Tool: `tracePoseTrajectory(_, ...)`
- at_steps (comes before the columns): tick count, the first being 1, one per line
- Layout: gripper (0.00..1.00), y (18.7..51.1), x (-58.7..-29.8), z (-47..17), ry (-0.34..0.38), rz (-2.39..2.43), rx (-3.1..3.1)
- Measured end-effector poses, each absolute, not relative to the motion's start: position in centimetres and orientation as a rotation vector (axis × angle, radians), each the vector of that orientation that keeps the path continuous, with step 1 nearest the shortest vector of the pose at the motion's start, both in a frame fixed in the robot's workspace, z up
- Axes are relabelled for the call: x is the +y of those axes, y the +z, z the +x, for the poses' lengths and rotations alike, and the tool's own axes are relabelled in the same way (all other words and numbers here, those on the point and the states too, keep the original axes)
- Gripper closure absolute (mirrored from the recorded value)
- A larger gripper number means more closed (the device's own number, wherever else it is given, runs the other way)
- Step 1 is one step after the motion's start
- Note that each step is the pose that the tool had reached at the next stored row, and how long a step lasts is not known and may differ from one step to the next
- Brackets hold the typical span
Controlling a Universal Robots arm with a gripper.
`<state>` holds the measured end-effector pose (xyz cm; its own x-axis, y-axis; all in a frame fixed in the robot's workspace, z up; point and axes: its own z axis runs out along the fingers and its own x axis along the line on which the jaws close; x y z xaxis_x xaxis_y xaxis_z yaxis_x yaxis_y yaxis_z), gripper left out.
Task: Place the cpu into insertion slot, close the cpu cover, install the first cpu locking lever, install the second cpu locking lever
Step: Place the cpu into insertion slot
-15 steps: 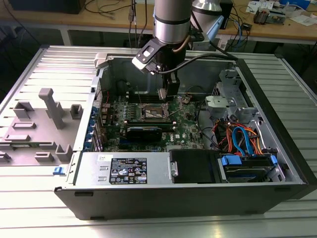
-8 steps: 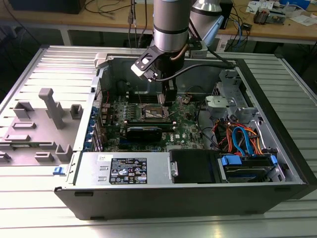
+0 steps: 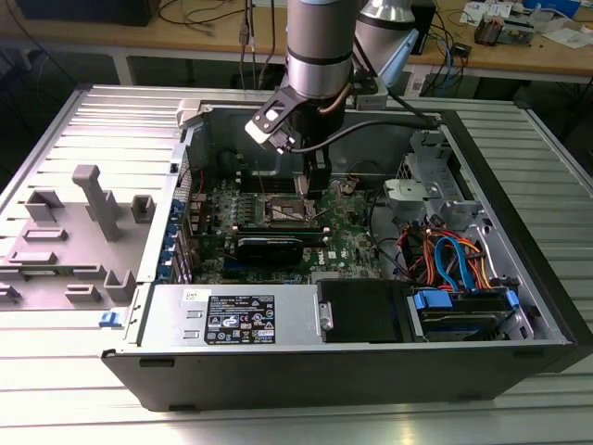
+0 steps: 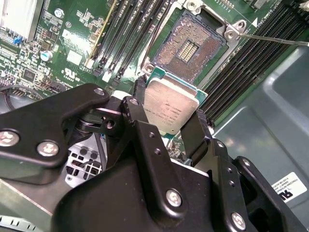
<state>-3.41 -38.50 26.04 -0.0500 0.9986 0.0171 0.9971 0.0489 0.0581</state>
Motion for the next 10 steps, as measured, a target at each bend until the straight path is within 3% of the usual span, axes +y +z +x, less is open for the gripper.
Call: tracePoseTrajectory(10,0.46,24.9,-38.5,-3.4,0.084,2.146,2.255)
